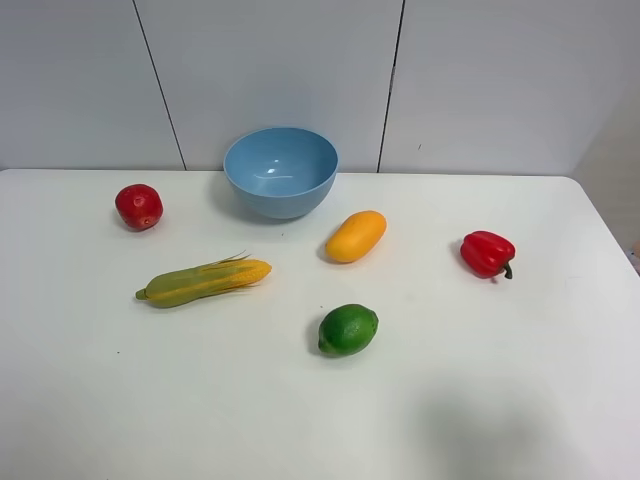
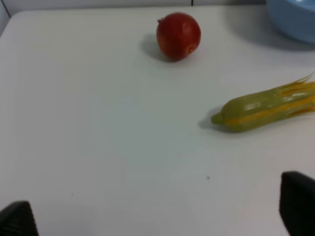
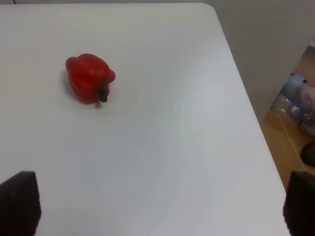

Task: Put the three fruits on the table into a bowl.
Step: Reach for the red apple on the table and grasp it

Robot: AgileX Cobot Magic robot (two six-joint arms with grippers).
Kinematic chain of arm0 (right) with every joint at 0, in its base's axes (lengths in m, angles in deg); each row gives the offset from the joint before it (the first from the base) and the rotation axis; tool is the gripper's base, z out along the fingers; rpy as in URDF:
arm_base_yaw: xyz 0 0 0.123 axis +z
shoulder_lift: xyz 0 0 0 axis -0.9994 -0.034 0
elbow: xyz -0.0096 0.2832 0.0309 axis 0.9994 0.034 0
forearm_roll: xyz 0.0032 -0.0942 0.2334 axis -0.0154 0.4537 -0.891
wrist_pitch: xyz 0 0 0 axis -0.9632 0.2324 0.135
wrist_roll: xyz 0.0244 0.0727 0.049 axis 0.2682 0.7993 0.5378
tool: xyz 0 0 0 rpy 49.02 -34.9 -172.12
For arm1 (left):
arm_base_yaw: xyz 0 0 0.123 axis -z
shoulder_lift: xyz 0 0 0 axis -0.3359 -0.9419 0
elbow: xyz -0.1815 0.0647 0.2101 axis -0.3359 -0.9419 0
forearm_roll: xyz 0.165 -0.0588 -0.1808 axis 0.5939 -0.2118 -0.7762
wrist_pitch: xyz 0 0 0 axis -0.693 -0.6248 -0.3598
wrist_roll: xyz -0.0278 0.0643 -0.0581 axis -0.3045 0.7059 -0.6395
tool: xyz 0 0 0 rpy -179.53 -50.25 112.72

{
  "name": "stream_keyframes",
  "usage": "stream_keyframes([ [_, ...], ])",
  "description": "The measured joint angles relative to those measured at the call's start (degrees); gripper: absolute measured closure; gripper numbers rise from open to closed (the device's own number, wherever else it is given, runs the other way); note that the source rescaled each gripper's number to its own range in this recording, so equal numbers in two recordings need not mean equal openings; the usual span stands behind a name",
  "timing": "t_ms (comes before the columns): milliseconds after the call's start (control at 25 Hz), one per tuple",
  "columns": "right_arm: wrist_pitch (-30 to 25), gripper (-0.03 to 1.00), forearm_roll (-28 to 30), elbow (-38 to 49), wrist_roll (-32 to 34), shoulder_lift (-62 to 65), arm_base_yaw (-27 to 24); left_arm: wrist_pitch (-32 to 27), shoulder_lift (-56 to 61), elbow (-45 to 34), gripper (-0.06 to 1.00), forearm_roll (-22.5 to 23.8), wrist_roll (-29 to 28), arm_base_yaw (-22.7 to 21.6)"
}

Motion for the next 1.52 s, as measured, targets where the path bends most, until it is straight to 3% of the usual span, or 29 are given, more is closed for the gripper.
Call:
stream_keyframes([
  [120,0.00,-0.03,0.00,0.00,0.00,0.00,0.00,2.11,-8.88,1.28,-0.06,-1.96,0.04,0.00],
  [400,0.00,-0.03,0.00,0.00,0.00,0.00,0.00,17.28,-36.61,9.77,-0.06,-5.08,0.04,0.00],
  [560,0.00,-0.03,0.00,0.00,0.00,0.00,0.00,22.63,-53.60,16.99,-0.06,-5.08,0.06,0.00],
  [800,0.00,-0.03,0.00,0.00,0.00,0.00,0.00,24.57,-71.69,26.60,-0.06,-5.12,1.35,0.00],
  [1200,0.00,-0.03,0.00,0.00,0.00,0.00,0.00,25.59,-93.87,44.10,-0.06,-5.21,1.52,6.78],
  [1520,0.00,-0.03,0.00,0.00,0.00,0.00,0.00,27.50,-104.14,48.08,-0.06,-5.26,2.13,8.29],
])
